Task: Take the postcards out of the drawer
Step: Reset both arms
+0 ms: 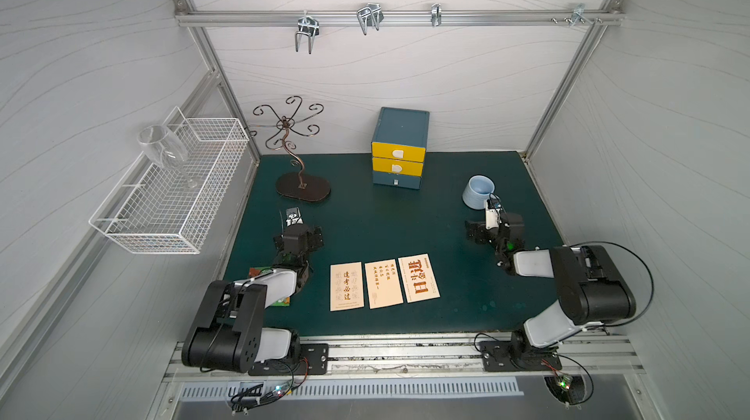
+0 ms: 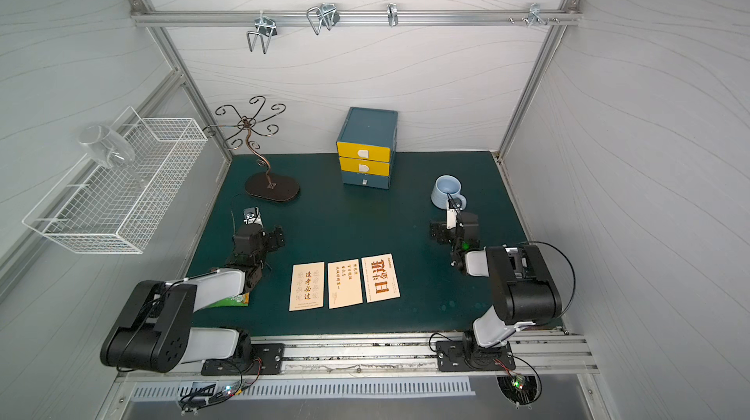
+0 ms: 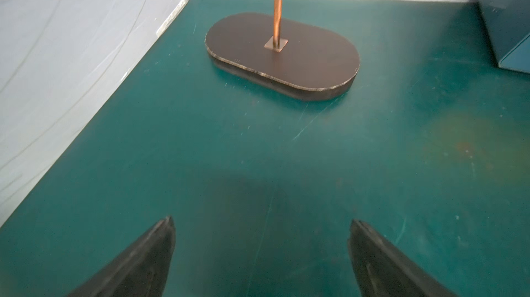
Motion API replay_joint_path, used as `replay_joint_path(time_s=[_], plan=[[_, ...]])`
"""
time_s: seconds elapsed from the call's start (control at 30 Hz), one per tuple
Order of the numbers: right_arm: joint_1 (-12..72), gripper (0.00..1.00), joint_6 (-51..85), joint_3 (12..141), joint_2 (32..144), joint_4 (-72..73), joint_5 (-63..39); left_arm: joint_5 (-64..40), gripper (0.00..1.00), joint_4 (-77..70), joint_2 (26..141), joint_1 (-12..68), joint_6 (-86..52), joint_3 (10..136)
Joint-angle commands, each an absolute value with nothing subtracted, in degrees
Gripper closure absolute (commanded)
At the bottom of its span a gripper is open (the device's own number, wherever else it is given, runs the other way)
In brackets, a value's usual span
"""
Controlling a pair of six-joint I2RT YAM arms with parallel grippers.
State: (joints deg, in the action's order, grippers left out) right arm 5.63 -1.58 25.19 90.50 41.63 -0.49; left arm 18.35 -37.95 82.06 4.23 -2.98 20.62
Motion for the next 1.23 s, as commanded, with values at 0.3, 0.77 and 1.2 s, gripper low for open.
replay_joint_path(time_s=[0.3,0.77,1.2], plan=[[4.20,0.01,-1.40,26.10,90.62,45.06,-3.14,4.81,0.01,-47.15,89.37,-1.43,-2.05,24.69],[4.13,0.01,-1.41,26.01,90.55,45.12,-3.23,4.48,0.01,-47.28,88.90,-1.65,-2.02,24.32],[4.07,0.01,-1.42,26.02,90.53,45.16,-3.19,4.48,0.01,-46.21,89.31,-1.59,-1.98,25.14]])
